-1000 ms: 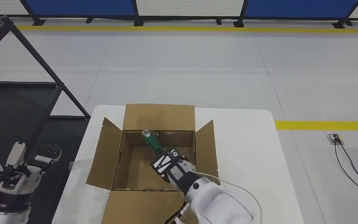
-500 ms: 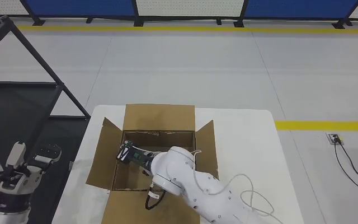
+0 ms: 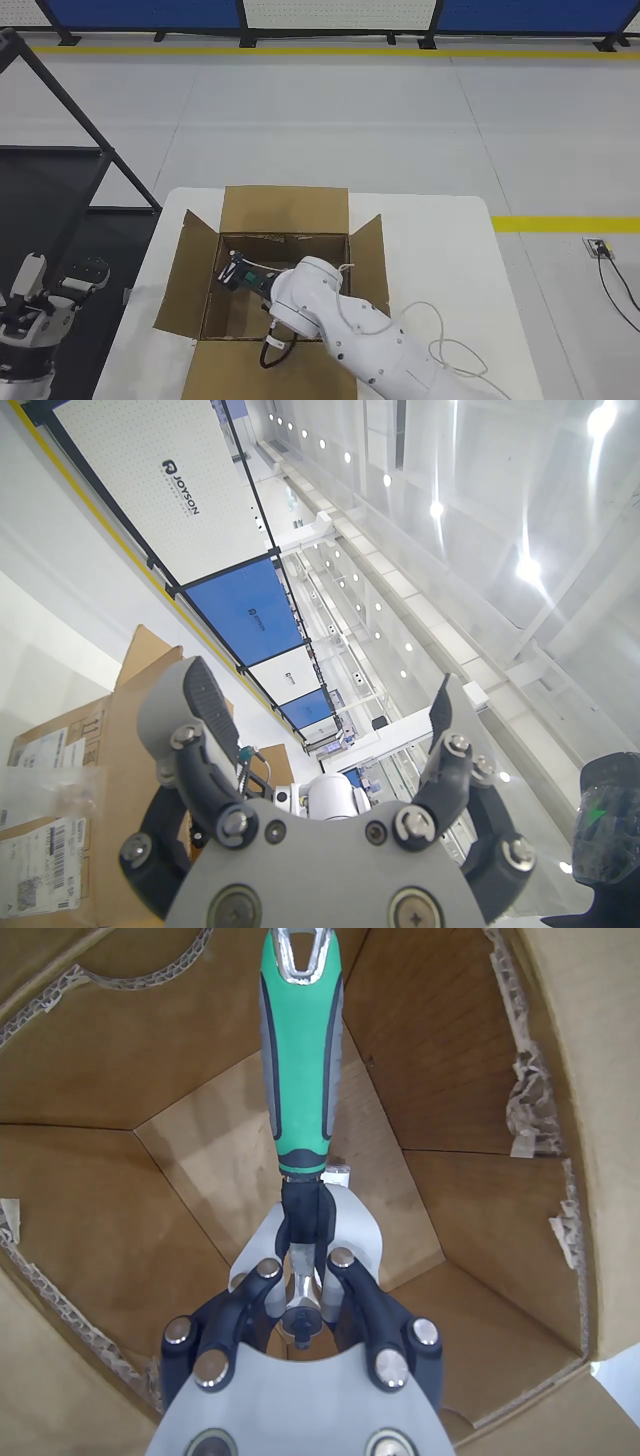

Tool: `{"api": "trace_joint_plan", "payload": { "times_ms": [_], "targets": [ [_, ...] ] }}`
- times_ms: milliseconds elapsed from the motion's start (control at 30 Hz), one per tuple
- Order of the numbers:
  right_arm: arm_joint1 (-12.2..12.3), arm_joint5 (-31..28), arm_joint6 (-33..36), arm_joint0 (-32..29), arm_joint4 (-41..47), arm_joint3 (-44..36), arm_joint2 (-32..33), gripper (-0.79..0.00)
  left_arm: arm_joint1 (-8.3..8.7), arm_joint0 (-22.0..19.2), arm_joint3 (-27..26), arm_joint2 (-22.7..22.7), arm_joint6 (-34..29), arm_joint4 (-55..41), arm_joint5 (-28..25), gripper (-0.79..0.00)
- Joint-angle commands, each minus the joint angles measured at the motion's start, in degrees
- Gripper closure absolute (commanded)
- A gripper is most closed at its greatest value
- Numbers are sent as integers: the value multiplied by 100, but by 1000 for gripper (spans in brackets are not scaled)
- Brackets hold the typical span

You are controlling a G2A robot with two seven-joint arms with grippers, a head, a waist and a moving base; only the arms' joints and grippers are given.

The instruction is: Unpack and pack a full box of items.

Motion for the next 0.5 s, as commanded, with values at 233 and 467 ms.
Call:
{"api": "trace_joint_plan", "payload": {
  "times_ms": [233, 467],
  "targets": [
    [-270, -174, 91, 310, 229, 1127, -312, 0, 0, 0, 0, 0, 0, 0, 0, -785],
    [-495, -529, 86, 545, 279, 1784, -589, 0, 0, 0, 0, 0, 0, 0, 0, -785]
  ]
}}
